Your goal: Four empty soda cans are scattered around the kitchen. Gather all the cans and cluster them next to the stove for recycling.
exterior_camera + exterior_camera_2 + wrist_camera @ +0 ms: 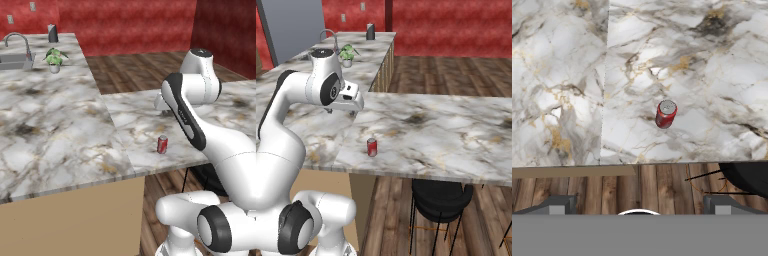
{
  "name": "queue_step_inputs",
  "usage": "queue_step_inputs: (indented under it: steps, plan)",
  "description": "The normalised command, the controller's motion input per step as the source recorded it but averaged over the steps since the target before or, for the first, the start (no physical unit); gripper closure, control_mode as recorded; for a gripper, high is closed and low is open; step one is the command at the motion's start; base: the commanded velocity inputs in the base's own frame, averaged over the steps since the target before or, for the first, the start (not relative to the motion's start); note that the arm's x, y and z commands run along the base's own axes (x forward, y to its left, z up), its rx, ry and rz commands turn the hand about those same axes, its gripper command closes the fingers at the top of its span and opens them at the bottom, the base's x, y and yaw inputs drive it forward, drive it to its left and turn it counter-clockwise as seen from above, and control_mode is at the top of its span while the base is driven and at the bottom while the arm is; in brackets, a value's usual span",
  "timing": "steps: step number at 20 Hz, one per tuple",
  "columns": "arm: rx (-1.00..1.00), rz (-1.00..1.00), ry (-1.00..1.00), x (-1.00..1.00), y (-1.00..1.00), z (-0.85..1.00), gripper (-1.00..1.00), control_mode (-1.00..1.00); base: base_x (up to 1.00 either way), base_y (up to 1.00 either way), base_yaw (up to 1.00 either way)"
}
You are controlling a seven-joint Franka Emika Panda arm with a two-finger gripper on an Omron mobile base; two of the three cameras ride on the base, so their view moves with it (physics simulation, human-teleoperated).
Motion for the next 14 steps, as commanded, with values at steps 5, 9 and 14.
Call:
queue_step_inputs:
  steps: [5,9,14]
  plan:
    - [0.00,0.00,0.00,0.05,-0.07,0.00,-1.00,-1.00,0.00,0.00,0.00]
    - [0.00,0.02,0.00,0.08,-0.19,-0.08,-1.00,-1.00,0.00,0.00,0.00]
    - [0.00,0.04,0.00,0.10,-0.21,-0.20,-1.00,-1.00,0.00,0.00,0.00]
